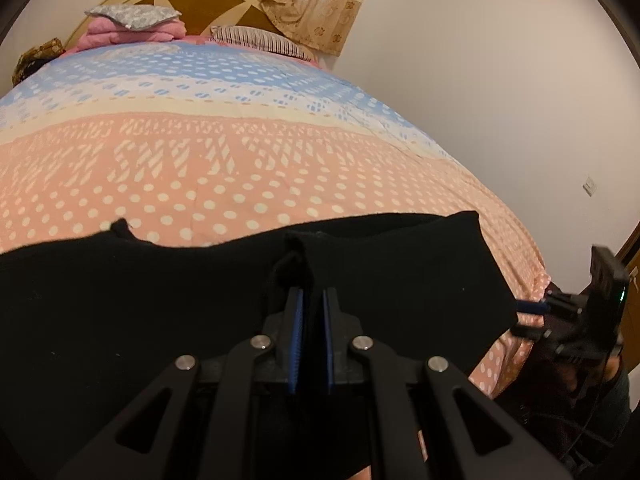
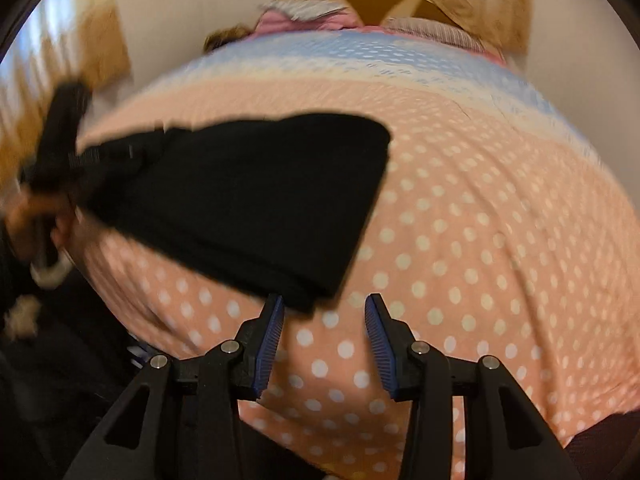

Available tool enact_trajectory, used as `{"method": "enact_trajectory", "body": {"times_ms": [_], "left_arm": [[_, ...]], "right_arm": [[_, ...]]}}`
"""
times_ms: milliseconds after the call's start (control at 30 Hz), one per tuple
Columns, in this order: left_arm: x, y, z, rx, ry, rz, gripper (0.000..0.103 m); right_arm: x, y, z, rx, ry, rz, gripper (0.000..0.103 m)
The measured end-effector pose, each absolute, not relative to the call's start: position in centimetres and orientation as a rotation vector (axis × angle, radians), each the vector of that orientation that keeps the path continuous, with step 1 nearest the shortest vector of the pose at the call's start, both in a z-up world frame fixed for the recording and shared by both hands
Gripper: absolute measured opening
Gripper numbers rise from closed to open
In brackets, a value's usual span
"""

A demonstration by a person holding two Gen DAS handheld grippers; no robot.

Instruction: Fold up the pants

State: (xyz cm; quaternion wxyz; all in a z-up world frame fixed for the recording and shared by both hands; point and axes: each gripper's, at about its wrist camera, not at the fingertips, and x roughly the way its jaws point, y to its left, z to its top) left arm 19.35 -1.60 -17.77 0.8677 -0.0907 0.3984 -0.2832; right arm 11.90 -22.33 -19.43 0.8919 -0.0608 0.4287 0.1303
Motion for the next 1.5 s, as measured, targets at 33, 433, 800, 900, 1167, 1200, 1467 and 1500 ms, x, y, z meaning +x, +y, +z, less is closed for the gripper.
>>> {"method": "enact_trajectory", "body": {"times_ms": [33, 433, 800, 900, 1167, 1200, 1467, 1500], "left_arm": [[19.4, -1.7, -18.0, -0.197, 0.842, -0.597, 0.010], [18.5, -1.0, -18.1, -0.222, 0.847, -0.614, 0.017], [14.2, 17.3, -13.8, -0.112, 0.708, -0.205, 0.070], [14.1, 23.7, -15.1, -0.187, 0.726, -0.062, 0.070], [14.4, 25.9, -20.0, -0.343, 0.760, -0.049, 0.068], [14.6, 25.2, -20.2, -0.322, 0.762, -0.036, 0.067], [14.0, 24.8, -17.9, -0.347, 0.745, -0.094, 0.022], [13.8, 25.0, -17.5, -0.368, 0.727, -0.104, 0.022]], "right_arm": [[12.1, -22.0, -19.8, -0.141, 0.884, 0.262, 0.044], [14.2, -26.8, -20.7, 0.158, 0.814, 0.248, 0.027], [11.0, -26.0, -18.7, 0.034, 0.743, 0.295, 0.042], [9.9, -26.1, -17.6, 0.039, 0.663, 0.312, 0.042], [9.5, -23.5, -16.8, 0.012, 0.595, 0.365, 0.042], [9.5, -23.0, -17.0, 0.009, 0.595, 0.370, 0.042], [10.2, -23.8, -17.8, 0.057, 0.601, 0.339, 0.042], [10.2, -24.1, -17.8, 0.065, 0.595, 0.334, 0.042]]}}
